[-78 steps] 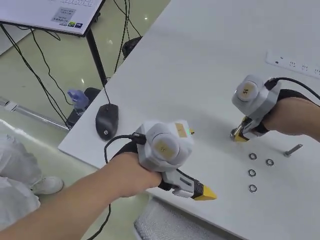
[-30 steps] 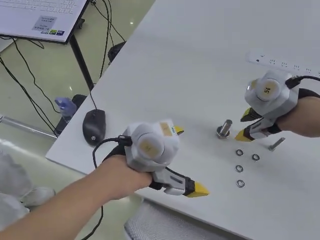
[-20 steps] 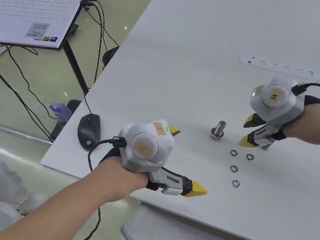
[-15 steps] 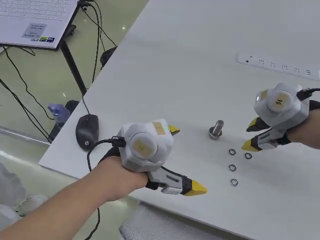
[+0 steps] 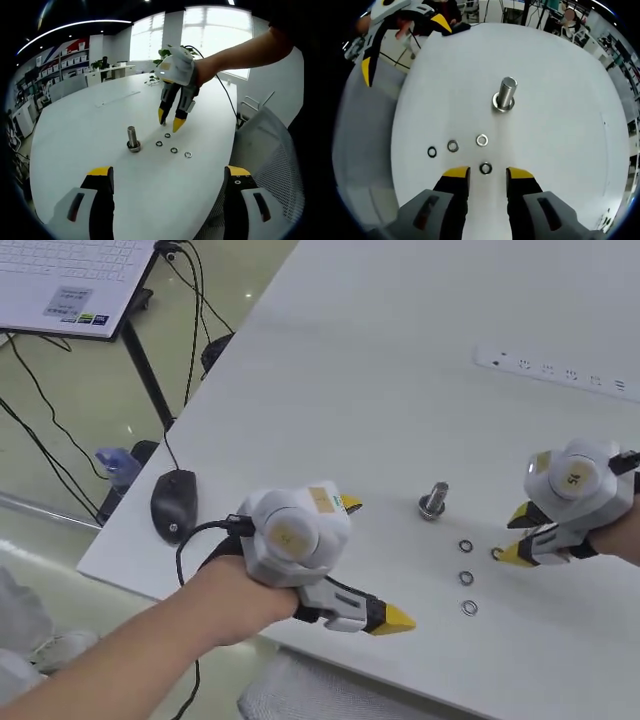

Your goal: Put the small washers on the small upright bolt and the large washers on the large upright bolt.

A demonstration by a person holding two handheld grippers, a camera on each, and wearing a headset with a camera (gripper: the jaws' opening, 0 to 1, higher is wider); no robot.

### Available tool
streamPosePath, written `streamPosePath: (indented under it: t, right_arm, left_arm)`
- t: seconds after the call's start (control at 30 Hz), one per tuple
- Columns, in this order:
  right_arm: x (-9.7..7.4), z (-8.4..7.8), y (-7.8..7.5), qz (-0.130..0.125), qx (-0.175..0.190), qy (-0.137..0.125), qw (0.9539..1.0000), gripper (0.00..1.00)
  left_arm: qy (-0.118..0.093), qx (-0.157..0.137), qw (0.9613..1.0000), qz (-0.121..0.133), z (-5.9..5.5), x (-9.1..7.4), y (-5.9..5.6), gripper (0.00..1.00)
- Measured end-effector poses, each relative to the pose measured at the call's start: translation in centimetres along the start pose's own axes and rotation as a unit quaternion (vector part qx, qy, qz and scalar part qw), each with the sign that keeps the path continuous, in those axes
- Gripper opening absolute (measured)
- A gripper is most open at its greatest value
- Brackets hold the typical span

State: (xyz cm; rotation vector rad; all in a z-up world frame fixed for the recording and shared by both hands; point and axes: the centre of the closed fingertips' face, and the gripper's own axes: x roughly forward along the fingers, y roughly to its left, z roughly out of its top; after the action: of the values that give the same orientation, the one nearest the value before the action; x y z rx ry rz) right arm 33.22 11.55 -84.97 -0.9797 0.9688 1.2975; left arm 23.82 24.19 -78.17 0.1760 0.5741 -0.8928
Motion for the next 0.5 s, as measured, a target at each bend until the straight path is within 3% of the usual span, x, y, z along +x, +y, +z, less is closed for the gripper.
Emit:
streamPosePath:
  t: [0.5]
  right_arm:
    - [1.8, -1.0, 0.2, 0.002, -0.004, 0.010, 0.9999, 0.25]
  left_arm:
    - [0.006, 0.001, 1.0000, -0.003, -0.3, -0.5, -0.1, 0.89]
